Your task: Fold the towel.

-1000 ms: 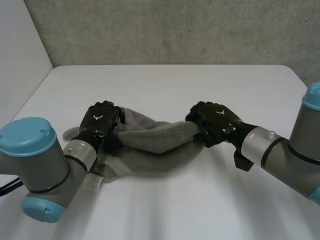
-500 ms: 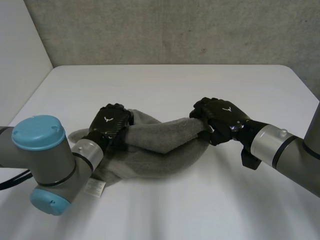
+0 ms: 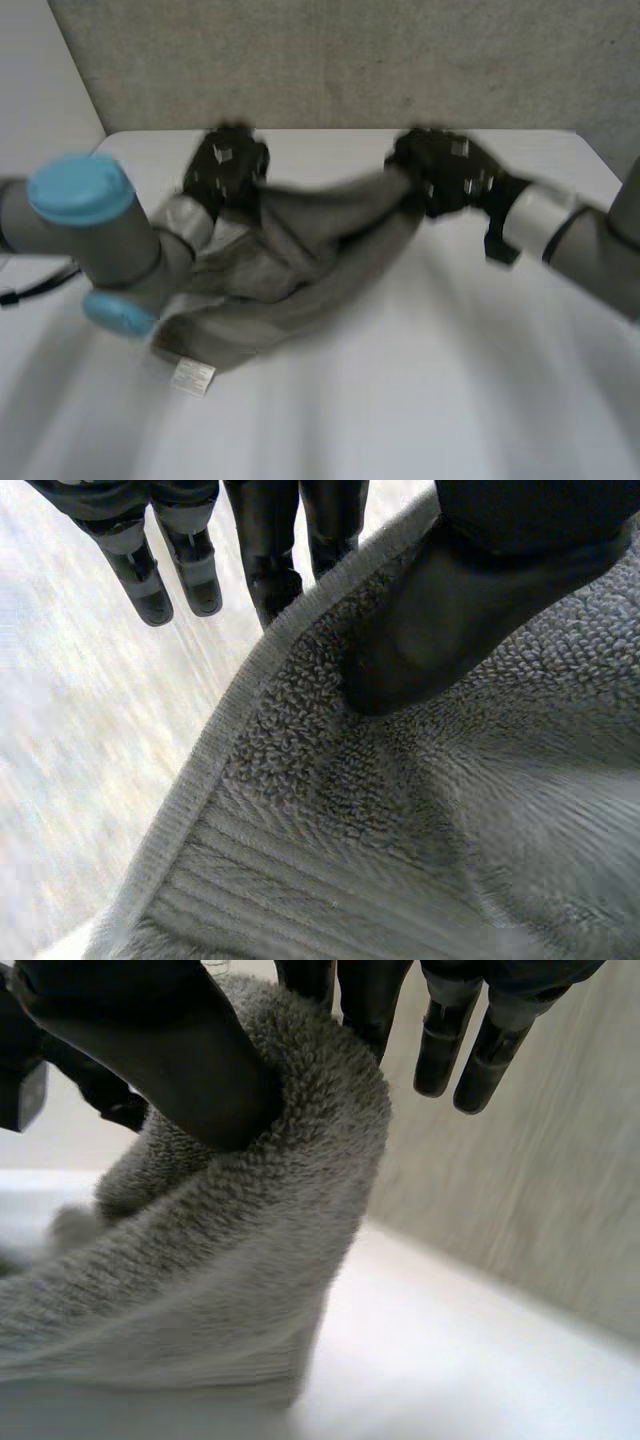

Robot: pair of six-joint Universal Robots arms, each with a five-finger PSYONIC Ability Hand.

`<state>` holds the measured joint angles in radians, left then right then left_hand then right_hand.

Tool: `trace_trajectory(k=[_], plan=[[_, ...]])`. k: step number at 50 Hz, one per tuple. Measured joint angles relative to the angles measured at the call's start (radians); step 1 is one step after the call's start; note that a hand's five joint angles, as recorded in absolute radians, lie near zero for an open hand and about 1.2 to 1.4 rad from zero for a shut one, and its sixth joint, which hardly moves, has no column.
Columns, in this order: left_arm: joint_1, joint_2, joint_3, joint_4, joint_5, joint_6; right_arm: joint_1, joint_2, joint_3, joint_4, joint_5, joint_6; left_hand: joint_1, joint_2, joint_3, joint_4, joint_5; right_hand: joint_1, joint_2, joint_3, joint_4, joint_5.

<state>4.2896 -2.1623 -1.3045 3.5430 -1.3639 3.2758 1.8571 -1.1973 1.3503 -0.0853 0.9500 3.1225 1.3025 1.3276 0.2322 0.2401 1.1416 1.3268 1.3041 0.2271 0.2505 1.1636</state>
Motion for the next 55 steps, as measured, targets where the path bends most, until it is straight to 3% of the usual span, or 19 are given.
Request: trace_trajectory(k=[6, 10, 17, 25, 31, 38, 41, 46, 55], plan=[[0.017, 0.129, 0.215, -0.027, -0.029, -0.002, 0.007, -0.031, -0.249, -0.088, 0.039, 0.012, 0.0, 0.0, 0.0, 0.0, 0.0, 0.0, 0.0, 0.0, 0.0, 0.0], [0.051, 0.262, 0.286, -0.025, -0.054, -0.004, 0.008, -0.111, -0.285, -0.237, 0.114, 0.058, 0.0, 0.011, 0.0, 0.0, 0.0, 0.0, 0.001, 0.0, 0.0, 0.0], [0.106, 0.439, 0.182, -0.014, -0.055, -0.007, 0.004, -0.251, -0.11, -0.36, 0.165, 0.138, 0.0, 0.02, 0.0, 0.0, 0.003, 0.0, 0.019, 0.0, 0.0, 0.0], [0.124, 0.501, -0.194, 0.031, 0.04, 0.001, 0.004, -0.343, 0.21, -0.329, 0.073, 0.125, 0.0, 0.02, 0.0, 0.0, 0.027, 0.0, 0.019, 0.0, 0.0, 0.009], [0.132, 0.449, -0.416, 0.09, 0.102, 0.028, -0.004, -0.354, 0.427, -0.243, -0.001, -0.005, 0.0, 0.021, 0.0, 0.0, 0.031, 0.0, 0.019, 0.0, 0.0, 0.009], [0.14, 0.32, -0.602, 0.124, 0.129, 0.221, -0.037, -0.243, 0.59, -0.05, -0.042, -0.329, 0.0, 0.021, 0.0, 0.0, 0.032, -0.001, 0.017, 0.0, 0.0, -0.001], [0.152, 0.29, -0.636, 0.123, 0.129, 0.31, -0.058, -0.163, 0.583, 0.072, -0.042, -0.5, 0.0, 0.021, 0.0, 0.0, 0.032, -0.289, -0.285, 0.0, 0.0, -0.294], [0.167, 0.281, -0.65, 0.118, 0.127, 0.366, -0.084, -0.085, 0.517, 0.219, -0.041, -0.658, 0.0, 0.021, 0.0, 0.0, 0.032, -0.534, -0.487, 0.0, 0.0, -0.543], [0.171, 0.293, -0.663, 0.116, 0.124, 0.365, -0.087, -0.06, 0.399, 0.261, -0.043, -0.678, 0.0, 0.021, 0.0, 0.0, 0.032, -0.816, -0.781, 0.0, 0.0, -0.854]])
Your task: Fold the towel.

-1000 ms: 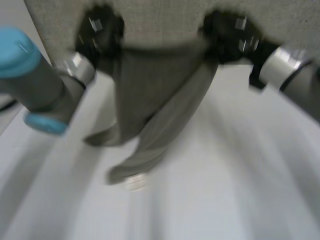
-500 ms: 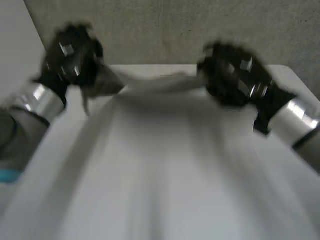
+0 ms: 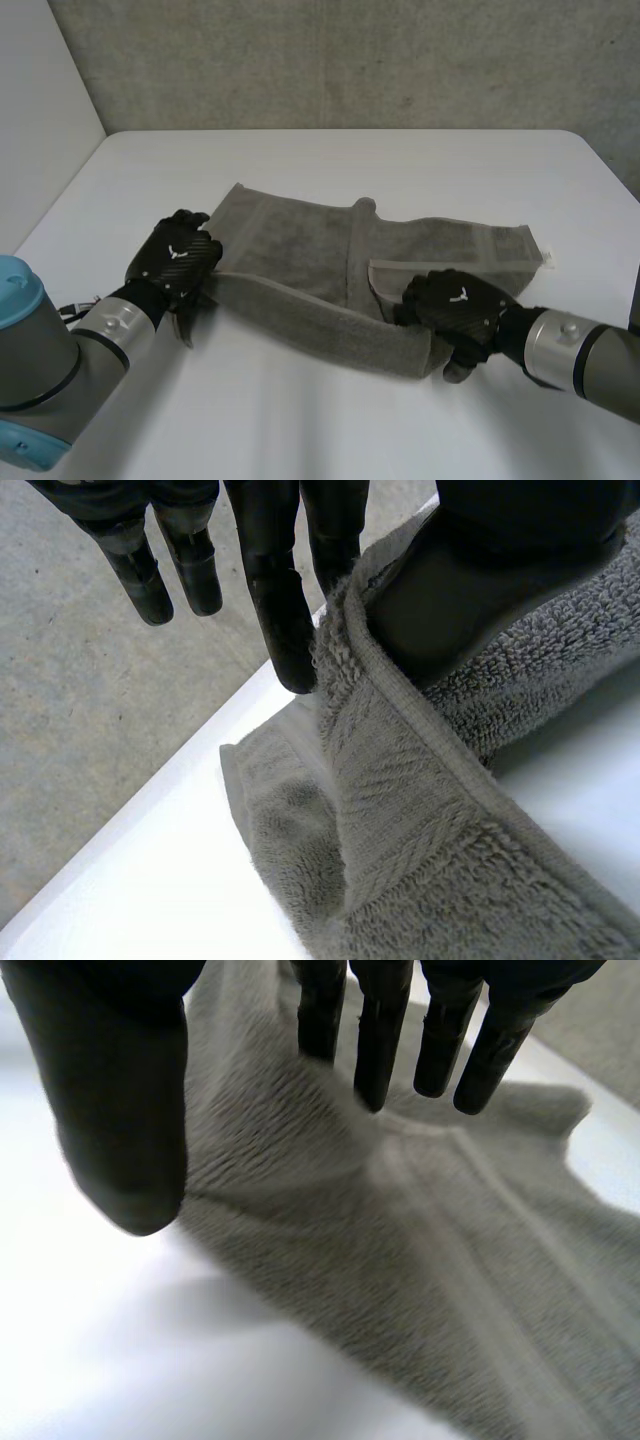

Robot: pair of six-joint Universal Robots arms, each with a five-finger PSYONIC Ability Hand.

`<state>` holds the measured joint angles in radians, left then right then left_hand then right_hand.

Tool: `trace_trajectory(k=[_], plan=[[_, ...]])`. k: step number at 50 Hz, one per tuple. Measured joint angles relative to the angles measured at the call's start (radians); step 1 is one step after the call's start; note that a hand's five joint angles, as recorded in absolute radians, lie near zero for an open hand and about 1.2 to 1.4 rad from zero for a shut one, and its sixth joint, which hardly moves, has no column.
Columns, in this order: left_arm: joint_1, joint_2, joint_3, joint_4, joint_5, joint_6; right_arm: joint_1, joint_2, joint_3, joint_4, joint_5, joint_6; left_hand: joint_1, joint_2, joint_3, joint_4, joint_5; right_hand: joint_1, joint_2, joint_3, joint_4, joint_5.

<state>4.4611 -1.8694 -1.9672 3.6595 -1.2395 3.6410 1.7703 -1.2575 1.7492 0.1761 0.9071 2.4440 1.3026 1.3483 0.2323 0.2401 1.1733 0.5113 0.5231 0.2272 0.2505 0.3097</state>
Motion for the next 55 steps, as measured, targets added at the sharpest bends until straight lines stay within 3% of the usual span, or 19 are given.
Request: trace_trajectory(k=[11, 20, 29, 37, 43, 47, 52, 55], plan=[[-0.01, 0.004, -0.025, 0.001, 0.0, -0.004, 0.049, 0.047, -0.112, -0.11, -0.012, 0.023, 0.0, 0.0, 0.0, 0.0, 0.0, -0.068, -0.081, 0.0, 0.0, -0.086], [-0.015, 0.006, -0.039, 0.0, 0.0, -0.004, 0.09, 0.191, -0.28, -0.131, -0.096, -0.004, 0.0, 0.0, 0.0, 0.0, 0.0, -0.068, -0.079, 0.0, 0.0, -0.047], [-0.017, 0.015, -0.05, 0.0, 0.0, -0.004, 0.105, 0.312, -0.412, -0.042, -0.119, -0.194, 0.0, 0.0, 0.0, 0.0, 0.002, -0.068, -0.079, 0.0, 0.0, -0.043], [-0.014, 0.022, -0.05, 0.0, 0.0, -0.004, 0.116, 0.408, -0.489, 0.071, -0.081, -0.419, 0.0, 0.0, 0.0, 0.0, 0.002, -0.067, -0.079, 0.0, 0.0, -0.042], [-0.01, 0.023, -0.05, 0.0, 0.0, -0.004, 0.119, 0.434, -0.501, 0.092, -0.046, -0.496, 0.0, 0.0, 0.0, 0.0, 0.002, -0.063, -0.077, 0.0, 0.0, -0.038], [-0.008, 0.023, -0.05, 0.001, 0.0, -0.004, 0.119, 0.44, -0.503, 0.092, -0.034, -0.512, 0.0, 0.0, 0.0, 0.0, 0.002, 0.097, 0.093, 0.0, 0.0, 0.132], [-0.007, 0.024, -0.049, 0.001, 0.0, -0.004, 0.118, 0.424, -0.497, 0.09, -0.038, -0.507, 0.0, 0.0, 0.0, 0.0, 0.002, 0.569, 0.558, 0.0, 0.0, 0.587], [-0.006, 0.024, -0.049, 0.001, 0.0, -0.004, 0.113, 0.4, -0.485, 0.089, -0.042, -0.498, 0.0, 0.0, 0.0, 0.0, 0.002, 0.734, 0.711, 0.0, 0.0, 0.764]])
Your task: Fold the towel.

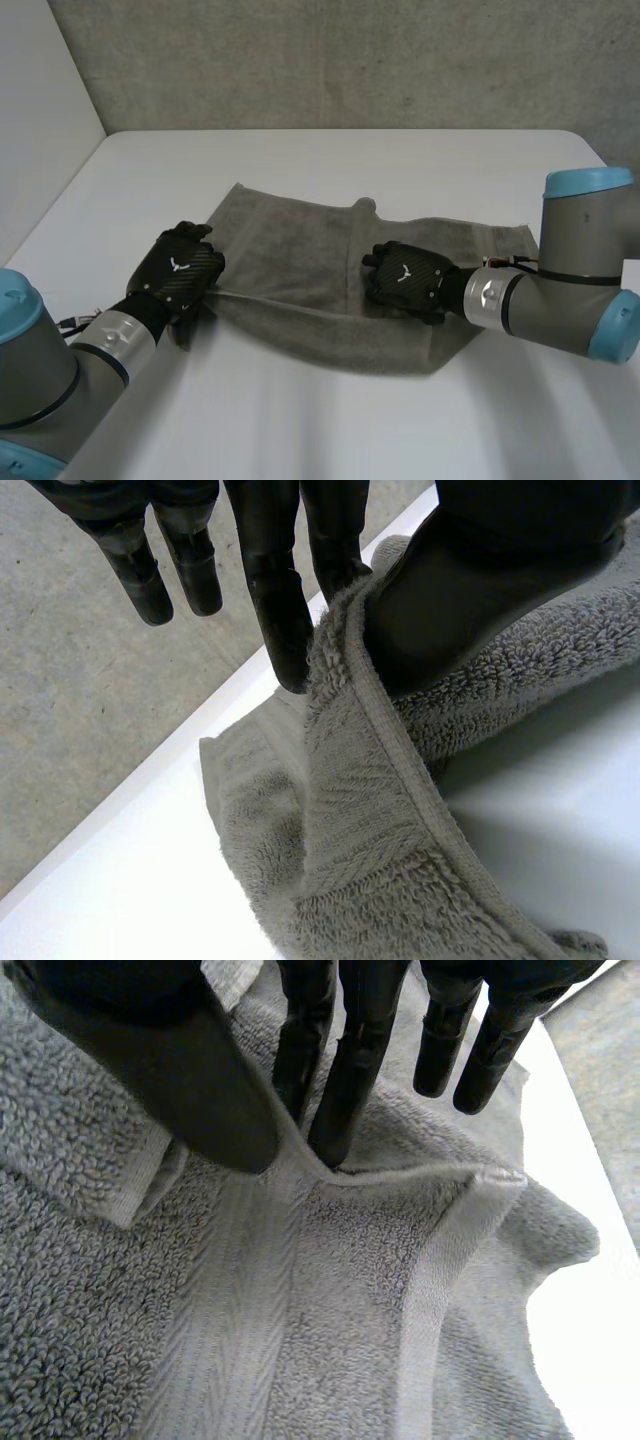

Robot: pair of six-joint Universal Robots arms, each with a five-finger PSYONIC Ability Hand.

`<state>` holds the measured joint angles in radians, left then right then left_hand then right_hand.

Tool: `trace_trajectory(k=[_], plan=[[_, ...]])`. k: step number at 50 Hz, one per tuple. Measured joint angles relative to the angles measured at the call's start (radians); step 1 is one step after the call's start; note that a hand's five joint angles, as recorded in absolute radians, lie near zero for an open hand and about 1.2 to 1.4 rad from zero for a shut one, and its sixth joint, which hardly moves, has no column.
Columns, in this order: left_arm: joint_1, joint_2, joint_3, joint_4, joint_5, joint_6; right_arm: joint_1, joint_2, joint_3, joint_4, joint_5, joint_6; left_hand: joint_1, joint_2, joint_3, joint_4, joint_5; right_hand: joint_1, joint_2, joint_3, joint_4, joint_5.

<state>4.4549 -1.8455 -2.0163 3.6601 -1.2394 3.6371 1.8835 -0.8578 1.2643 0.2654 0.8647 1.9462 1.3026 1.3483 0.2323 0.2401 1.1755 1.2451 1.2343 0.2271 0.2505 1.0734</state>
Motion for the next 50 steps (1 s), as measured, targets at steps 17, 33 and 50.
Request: trace_trajectory(k=[17, 33, 50], plan=[[0.028, 0.014, 0.0, -0.001, 0.0, -0.002, -0.201, -0.197, 0.225, 0.092, -0.025, 0.019, 0.0, 0.0, 0.0, 0.0, 0.0, 0.078, 0.066, 0.0, 0.0, 0.091], [0.013, 0.014, 0.0, 0.0, 0.0, -0.01, -0.278, -0.252, 0.352, -0.018, -0.141, 0.107, 0.0, 0.0, 0.0, 0.0, 0.0, -0.584, -0.582, 0.0, 0.0, -0.601], [0.01, 0.016, -0.002, -0.001, -0.001, -0.011, -0.257, -0.19, 0.35, -0.232, -0.118, 0.267, 0.0, 0.0, 0.0, 0.0, 0.0, -0.63, -0.612, 0.0, 0.0, -0.638]])
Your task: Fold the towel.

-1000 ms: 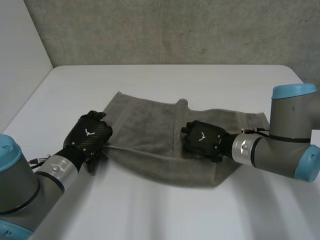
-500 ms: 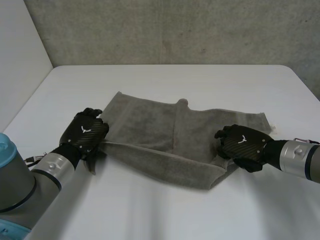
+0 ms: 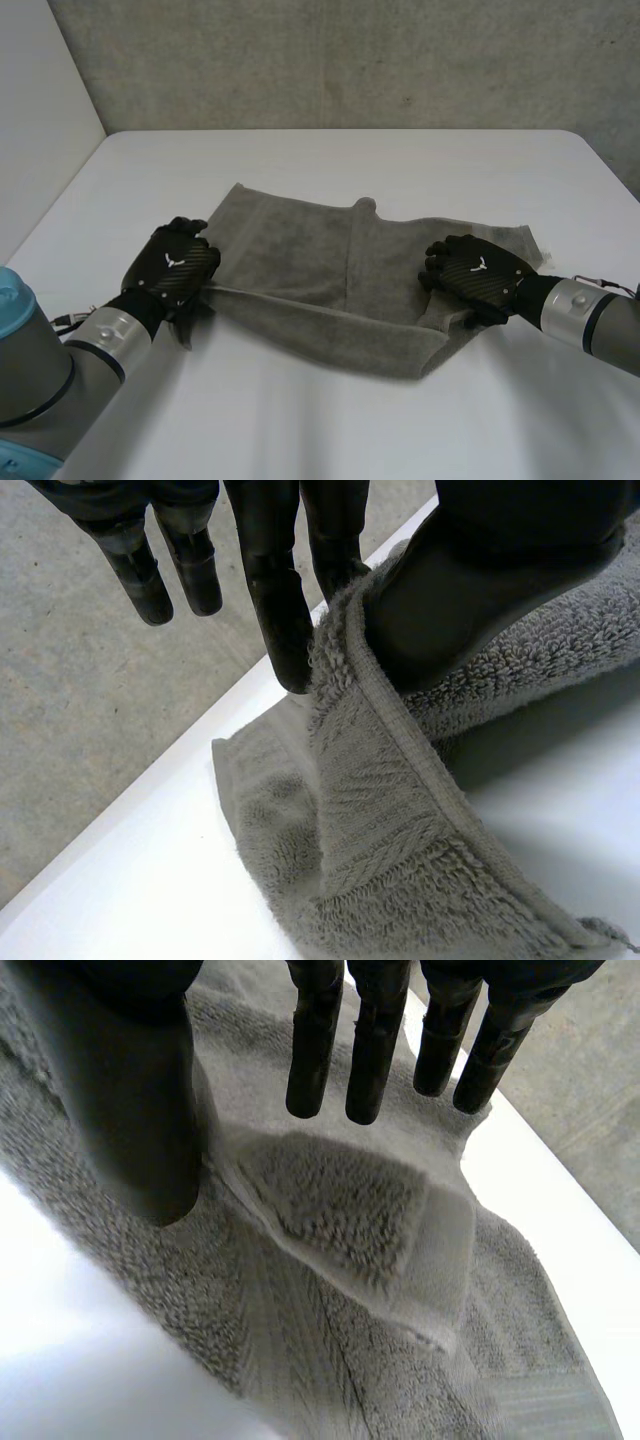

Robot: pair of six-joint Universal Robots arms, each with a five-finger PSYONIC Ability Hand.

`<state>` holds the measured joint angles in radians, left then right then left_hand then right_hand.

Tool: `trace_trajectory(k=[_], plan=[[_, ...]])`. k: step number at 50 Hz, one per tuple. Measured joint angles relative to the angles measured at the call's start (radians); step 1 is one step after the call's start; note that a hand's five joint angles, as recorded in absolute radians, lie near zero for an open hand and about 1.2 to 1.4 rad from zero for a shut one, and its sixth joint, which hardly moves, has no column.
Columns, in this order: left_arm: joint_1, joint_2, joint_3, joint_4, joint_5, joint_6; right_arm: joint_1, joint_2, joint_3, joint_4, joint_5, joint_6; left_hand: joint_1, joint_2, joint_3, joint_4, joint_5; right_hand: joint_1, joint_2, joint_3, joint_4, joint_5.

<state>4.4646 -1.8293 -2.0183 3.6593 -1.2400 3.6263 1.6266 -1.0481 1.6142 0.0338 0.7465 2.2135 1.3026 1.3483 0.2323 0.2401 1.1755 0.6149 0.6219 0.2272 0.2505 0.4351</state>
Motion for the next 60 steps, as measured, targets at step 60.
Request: trace_trajectory(k=[60], plan=[[0.049, -0.035, 0.062, -0.056, -0.131, 0.018, -0.213, -0.354, 0.027, 0.259, 0.198, 0.389, -0.002, 0.001, 0.0, 0.0, -0.035, 0.702, 0.663, 0.0, 0.0, 0.723]])
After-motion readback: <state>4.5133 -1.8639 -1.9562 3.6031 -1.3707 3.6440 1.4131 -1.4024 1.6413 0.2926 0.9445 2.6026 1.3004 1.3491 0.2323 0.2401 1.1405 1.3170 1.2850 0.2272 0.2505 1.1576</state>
